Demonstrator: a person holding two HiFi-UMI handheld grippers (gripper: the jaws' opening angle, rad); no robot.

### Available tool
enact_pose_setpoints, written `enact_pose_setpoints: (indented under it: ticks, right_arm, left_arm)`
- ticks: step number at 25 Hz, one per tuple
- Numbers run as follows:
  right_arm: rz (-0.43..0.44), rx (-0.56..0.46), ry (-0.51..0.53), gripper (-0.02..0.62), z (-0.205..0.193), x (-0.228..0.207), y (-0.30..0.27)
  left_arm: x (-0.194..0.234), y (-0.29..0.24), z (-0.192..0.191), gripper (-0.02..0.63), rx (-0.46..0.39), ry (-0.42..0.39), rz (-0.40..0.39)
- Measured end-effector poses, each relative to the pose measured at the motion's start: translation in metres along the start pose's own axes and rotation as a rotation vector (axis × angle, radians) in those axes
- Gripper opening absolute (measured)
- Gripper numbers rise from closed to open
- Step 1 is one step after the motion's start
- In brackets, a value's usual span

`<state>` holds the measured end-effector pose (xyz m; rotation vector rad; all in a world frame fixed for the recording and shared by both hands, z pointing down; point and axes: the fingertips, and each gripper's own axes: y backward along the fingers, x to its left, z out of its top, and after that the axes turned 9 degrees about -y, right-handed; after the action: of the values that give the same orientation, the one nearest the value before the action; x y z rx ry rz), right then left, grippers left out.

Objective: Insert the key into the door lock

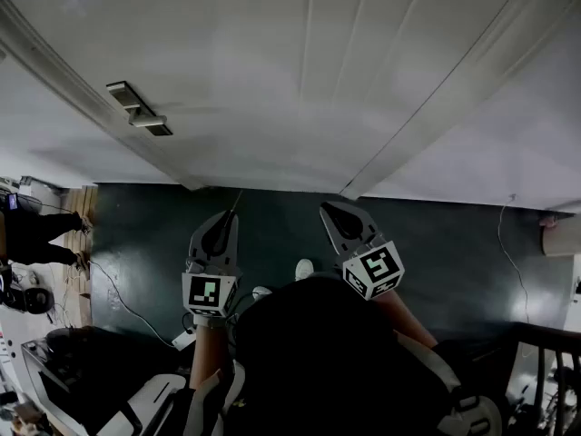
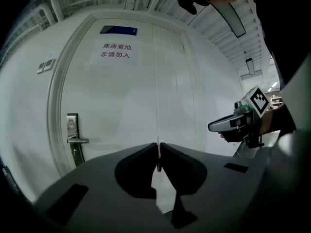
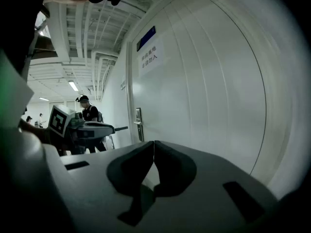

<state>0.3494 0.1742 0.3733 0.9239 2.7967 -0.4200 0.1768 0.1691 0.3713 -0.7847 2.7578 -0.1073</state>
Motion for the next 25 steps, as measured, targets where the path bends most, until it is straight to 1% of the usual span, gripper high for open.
enact_pose_setpoints:
  ticks: [4, 9, 14, 17, 20, 23, 25]
  right_arm:
    - [0.016, 0.003, 0.009, 0.017, -0.001, -0.009, 0.003]
    - [0.030, -0.015, -0.023, 0.018, 0.001, -0.025, 0.001]
    - [0.031, -0.007, -0.022, 0.018, 0.000, -0.028, -0.011]
    - [0.017, -0.003, -0.034, 0.018, 0.000, -0.034, -0.024]
    - [0.009, 0.000, -0.028, 0.018, 0.004, -0.037, -0.045]
    - [0.000, 0.003, -0.025, 0.018, 0.010, -0.037, -0.071]
    - [-0.004, 0.006, -0.034, 0.018, 0.013, -0.036, -0.090]
  left_arm:
    - [-0.010, -0.012, 0.002, 0.029, -0.002, -0.006, -0.006]
    - [-0.019, -0.027, 0.003, 0.029, 0.013, -0.030, -0.010]
    - [-0.013, -0.034, -0.004, 0.029, 0.018, -0.008, -0.016]
    - [-0.002, -0.044, -0.012, 0.029, 0.034, 0.001, -0.015]
    - [0.015, -0.058, -0.018, 0.029, 0.025, 0.007, -0.028]
    - [0.037, -0.075, -0.021, 0.029, 0.013, 0.004, -0.050]
    - [0.055, -0.084, -0.025, 0.029, 0.020, 0.007, -0.063]
